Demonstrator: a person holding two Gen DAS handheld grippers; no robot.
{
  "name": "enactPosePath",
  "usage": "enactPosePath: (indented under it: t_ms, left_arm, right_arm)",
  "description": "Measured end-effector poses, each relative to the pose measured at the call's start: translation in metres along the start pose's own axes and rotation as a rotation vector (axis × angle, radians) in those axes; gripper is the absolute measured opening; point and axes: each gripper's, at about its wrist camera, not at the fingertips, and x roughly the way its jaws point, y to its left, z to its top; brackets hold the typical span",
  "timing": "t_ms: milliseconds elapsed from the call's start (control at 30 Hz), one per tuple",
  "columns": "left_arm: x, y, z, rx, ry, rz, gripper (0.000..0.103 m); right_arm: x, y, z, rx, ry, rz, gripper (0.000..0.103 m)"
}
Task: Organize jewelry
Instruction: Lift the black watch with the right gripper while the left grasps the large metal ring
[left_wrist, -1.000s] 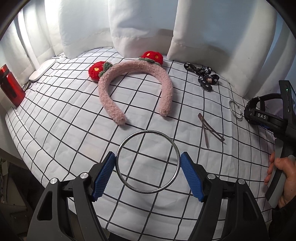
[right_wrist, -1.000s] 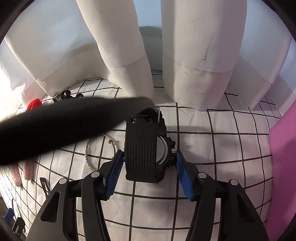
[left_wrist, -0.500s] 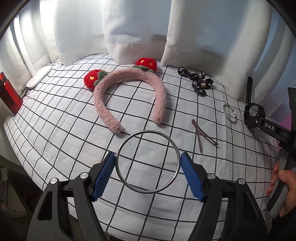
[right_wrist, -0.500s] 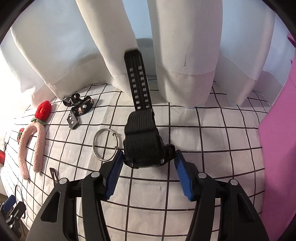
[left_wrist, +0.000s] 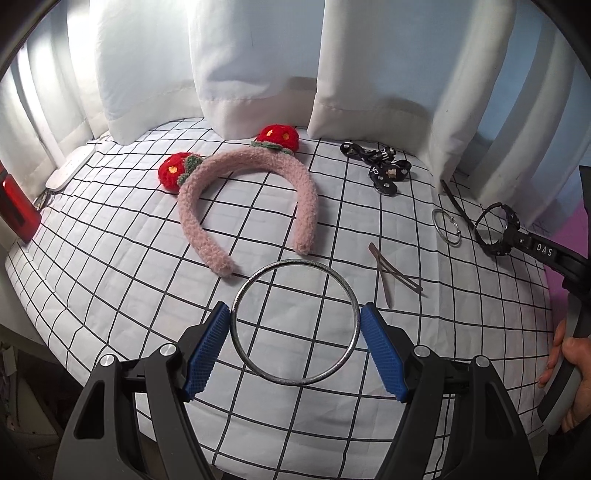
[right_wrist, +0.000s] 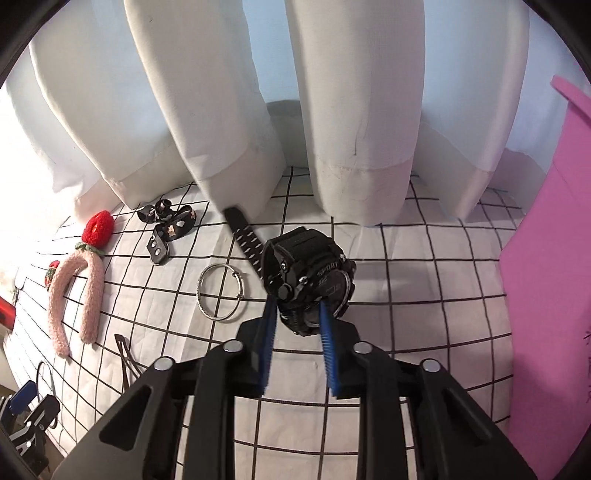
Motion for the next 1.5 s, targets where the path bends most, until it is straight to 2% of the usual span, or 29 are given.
enactPosePath:
  t_ms: [167, 333, 433, 567, 733, 833, 967, 1133, 1167, 1233, 1500]
  left_arm:
    - [-0.003, 0.001, 0.001, 0.007, -0.008, -0.004, 0.070]
    - [-0.002, 0.006, -0.001, -0.001, -0.002, 0.001, 0.070]
    - [-0.003, 0.010, -0.002, -0.006, -0.003, 0.006, 0.070]
    - [-0.003, 0.015, -0.003, -0.013, 0.001, 0.017, 0.070]
    - [-0.004, 0.023, -0.003, -0.024, 0.000, 0.030, 0.070]
    - [-0.003, 0.026, -0.004, -0.029, 0.006, 0.034, 0.070]
    - [-0.002, 0.027, -0.005, -0.029, 0.009, 0.039, 0.070]
    - [0.001, 0.026, -0.006, -0.026, 0.020, 0.041, 0.070]
    - [0.002, 0.026, -0.006, -0.025, 0.021, 0.041, 0.070]
    - [0.002, 0.025, -0.006, -0.021, 0.019, 0.042, 0.070]
    - [0.001, 0.023, -0.001, -0.018, 0.014, 0.038, 0.070]
  right_arm:
    - [0.008, -0.008, 0.005, 0.036, 0.028, 0.025, 0.018]
    - [0.021, -0.013, 0.004, 0.074, 0.073, 0.043, 0.040]
    - [0.028, -0.015, 0.006, 0.084, 0.079, 0.031, 0.047]
    - [0.042, -0.020, 0.012, 0.121, 0.091, 0.034, 0.050]
    - [0.049, -0.031, 0.020, 0.193, 0.086, 0.069, 0.060]
    - [0.058, -0.039, 0.021, 0.248, 0.102, 0.095, 0.061]
    - [0.063, -0.044, 0.024, 0.258, 0.084, 0.052, 0.061]
    - [0.067, -0.037, 0.031, 0.177, 0.067, -0.026, 0.060]
    - [0.068, -0.034, 0.032, 0.161, 0.063, -0.045, 0.057]
    - [0.068, -0.029, 0.033, 0.140, 0.059, -0.067, 0.028]
    - [0.052, -0.030, 0.025, 0.125, 0.033, -0.056, 0.021]
